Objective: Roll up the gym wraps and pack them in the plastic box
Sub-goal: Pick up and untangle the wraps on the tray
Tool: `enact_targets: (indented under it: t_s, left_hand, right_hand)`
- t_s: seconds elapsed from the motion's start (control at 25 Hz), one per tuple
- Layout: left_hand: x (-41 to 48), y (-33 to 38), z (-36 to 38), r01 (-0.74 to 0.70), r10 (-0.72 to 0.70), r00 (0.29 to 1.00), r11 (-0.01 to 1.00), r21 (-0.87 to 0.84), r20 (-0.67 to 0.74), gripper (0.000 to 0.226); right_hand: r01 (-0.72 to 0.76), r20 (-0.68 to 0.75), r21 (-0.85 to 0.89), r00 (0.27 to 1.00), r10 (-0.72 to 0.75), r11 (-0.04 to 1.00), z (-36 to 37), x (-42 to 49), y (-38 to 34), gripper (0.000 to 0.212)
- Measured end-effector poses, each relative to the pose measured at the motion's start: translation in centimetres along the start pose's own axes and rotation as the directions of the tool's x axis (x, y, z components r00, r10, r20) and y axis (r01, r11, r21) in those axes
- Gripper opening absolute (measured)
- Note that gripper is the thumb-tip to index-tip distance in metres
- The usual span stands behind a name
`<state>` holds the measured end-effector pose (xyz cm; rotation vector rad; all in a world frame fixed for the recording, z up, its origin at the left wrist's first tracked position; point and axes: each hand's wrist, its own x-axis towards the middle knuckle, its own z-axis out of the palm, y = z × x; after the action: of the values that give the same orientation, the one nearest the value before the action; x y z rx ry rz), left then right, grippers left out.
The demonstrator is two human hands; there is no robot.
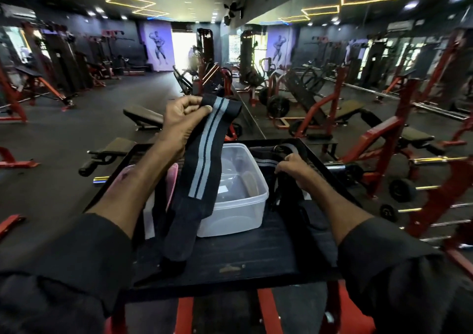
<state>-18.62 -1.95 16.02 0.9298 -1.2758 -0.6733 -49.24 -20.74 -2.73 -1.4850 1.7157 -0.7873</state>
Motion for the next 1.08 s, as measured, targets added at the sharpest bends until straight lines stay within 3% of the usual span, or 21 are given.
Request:
enact_targets:
  t_s: [0.04,0.08,0.28,0.4,0.48,0.52,0.64,0.88,1.08]
  left_hand:
    - [-0.2,0.0,0.1,0.002,-0.002,1.0,1.0,-0.016,-0.01,0.013]
    - [-0.5,-0.1,0.2,0.007,-0.009,1.0,0.999,-0.041,-0.028,0.011]
    - [-3.6,-1.2,0.6,0.036,-0.068,0.984,0.98,-0.194,-0.164,0.018]
    - [-6.2,-2.3,0.3,0.018,-0.061,0.98,0.976,-0.218,-0.191,0.015]
    - [-8.2,-3.2,0.0,0.009,-0.048,0.977,0.983,-0.185,-0.209,0.017]
    - [-9.2,-3.7,-0.1,0.007,-0.043,0.976,0.986,-0.167,-0.213,0.016]
    - [-11.4,-5.4,-0.6,0.015,-0.046,0.975,0.99,-0.141,-0.22,0.015]
    - [-11.3,-8.1,-1.1,0.061,-0.04,0.963,0.996,0.069,-0.267,0.018]
    - [-8.2,-8.9,-1.0,0.121,-0.054,0.953,0.97,0.212,-0.297,0.02]
  right_hand:
    - [-0.023,0.025,-0.019,0.999,0.023,1.0,0.4,1.9,1.5,0.069]
    - [-0.018,0.04,0.005,0.999,0.018,1.0,0.8,2.1,1.7,0.073]
    - [0.1,-0.137,0.033,0.986,-0.095,0.994,0.1,-12.3,-5.8,0.03]
    - [0.177,-0.173,0.215,0.975,-0.141,0.96,-0.5,-14.0,-6.5,0.015]
    - [0.198,-0.164,0.279,0.974,-0.156,0.94,-0.7,-15.3,-6.5,0.041]
    - [0.236,-0.151,0.303,0.969,-0.198,0.923,-0.4,-16.4,-6.3,0.042]
    - [0.28,-0.155,0.396,0.959,-0.237,0.875,1.6,-20.5,-4.8,0.024]
    - [0.22,-0.16,0.57,0.975,-0.156,0.792,7.2,-23.8,-4.0,0.037]
    - [0.247,-0.229,0.507,0.962,-0.148,0.826,8.8,-20.7,-6.7,0.03]
